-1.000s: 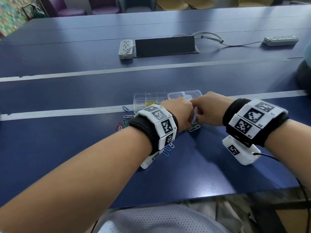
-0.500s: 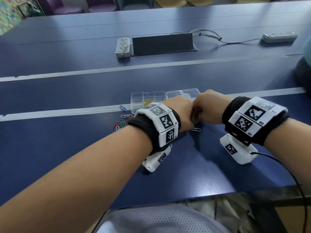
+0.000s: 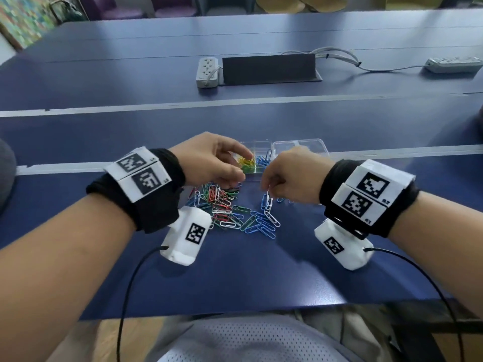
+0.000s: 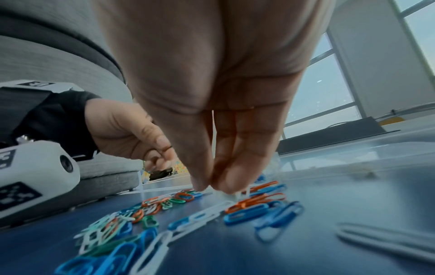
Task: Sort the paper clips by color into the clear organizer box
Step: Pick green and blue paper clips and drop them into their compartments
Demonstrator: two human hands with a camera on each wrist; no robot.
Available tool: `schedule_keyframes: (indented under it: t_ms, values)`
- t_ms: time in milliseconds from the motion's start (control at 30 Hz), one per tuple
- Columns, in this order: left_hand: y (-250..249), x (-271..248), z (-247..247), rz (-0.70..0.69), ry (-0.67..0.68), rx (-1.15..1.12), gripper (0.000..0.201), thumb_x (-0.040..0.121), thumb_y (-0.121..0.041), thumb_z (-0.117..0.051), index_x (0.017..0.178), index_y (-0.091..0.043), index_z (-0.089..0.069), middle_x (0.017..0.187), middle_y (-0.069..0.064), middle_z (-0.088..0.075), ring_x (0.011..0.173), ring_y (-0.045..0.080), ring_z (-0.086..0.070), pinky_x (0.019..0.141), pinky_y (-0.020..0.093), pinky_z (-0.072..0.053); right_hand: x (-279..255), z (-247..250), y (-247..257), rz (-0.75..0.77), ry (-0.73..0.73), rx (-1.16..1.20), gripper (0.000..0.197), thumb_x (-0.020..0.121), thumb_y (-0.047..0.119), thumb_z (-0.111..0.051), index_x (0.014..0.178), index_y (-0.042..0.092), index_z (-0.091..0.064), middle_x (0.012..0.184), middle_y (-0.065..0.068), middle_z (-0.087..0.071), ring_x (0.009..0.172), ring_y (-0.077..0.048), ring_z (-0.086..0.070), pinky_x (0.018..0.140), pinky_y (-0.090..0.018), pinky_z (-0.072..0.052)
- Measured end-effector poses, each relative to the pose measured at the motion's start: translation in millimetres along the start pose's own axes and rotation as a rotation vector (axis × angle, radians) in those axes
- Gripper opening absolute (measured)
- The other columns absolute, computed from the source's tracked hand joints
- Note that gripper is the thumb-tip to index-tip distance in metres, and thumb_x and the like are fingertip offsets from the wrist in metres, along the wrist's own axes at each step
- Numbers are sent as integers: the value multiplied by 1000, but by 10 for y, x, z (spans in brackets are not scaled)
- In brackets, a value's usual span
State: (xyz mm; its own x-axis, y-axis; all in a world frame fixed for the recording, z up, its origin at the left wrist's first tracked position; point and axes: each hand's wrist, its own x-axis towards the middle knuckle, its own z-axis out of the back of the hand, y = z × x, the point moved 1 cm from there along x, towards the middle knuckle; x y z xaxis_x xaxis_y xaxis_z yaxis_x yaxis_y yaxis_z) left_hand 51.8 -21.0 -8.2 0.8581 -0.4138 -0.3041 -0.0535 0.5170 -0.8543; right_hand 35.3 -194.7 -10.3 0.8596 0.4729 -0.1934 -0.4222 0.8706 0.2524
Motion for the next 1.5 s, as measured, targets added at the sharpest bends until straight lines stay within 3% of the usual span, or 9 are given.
schedule_keyframes:
  t_ms: [200,367,500,633,800,900,1267,1400,1500]
  values:
    - [239,-127,146,182,-114,-62,29,87,3,-32,68,-10,-50,60,6,-46,41,13,-48,37,20,-44,243,-17,327,53,7,12,25,86,13,-56,99,21,-75,98,-1,-75,94,-21,-67,86,-28,-53]
    - [334,-186,173,301,-108,-58,7,63,-20,-42,60,-14,-40,55,1,-31,39,13,-23,42,12,-19,432,-122,486,45,45,-49,16,86,23,-63,95,18,-75,95,-3,-72,83,-21,-60,71,-22,-43]
    - [418,-192,248,267,-121,96,20,85,-20,-61,67,-13,-57,60,5,-35,45,17,-29,41,14,-26,467,-140,463,29,73,-103,18,85,16,-57,91,16,-74,80,-2,-61,78,-21,-56,70,-22,-43]
    - [411,-233,262,197,-161,390,8,77,-32,-73,74,-25,-70,53,-11,-54,50,5,-46,53,18,-36,434,-70,333,-12,105,-10,15,81,19,-65,92,21,-76,77,4,-70,71,-14,-59,79,-24,-53]
    - [385,-187,187,164,-207,591,17,74,-30,-77,91,-28,-74,55,-13,-46,54,2,-44,56,20,-35,407,-42,154,-117,175,228,15,81,8,-66,80,22,-72,42,9,-61,35,2,-53,59,-19,-51]
    - [378,-145,179,154,-214,661,22,74,-30,-76,96,-27,-72,59,-16,-44,57,3,-43,69,21,-38,364,-53,144,-133,214,280,17,81,8,-64,81,24,-70,51,6,-63,44,-8,-57,59,-19,-50]
    - [372,-161,254,147,-268,677,9,77,-29,-73,84,-26,-70,56,-11,-52,60,9,-51,71,25,-46,313,-40,182,-228,168,461,19,86,17,-48,78,9,-62,64,-7,-62,57,-23,-56,60,-26,-51]
    - [381,-158,265,161,-274,749,16,76,-35,-73,91,-29,-71,61,-16,-47,74,15,-52,73,25,-45,265,-59,266,-85,132,38,19,80,39,-65,71,23,-63,70,4,-61,69,-15,-54,60,-21,-43]
    - [362,-138,250,150,-268,776,16,77,-32,-72,93,-28,-73,61,-17,-46,75,14,-52,73,24,-45,257,-98,371,11,112,-80,10,77,29,-73,82,20,-72,69,8,-56,72,-14,-52,60,-19,-39]
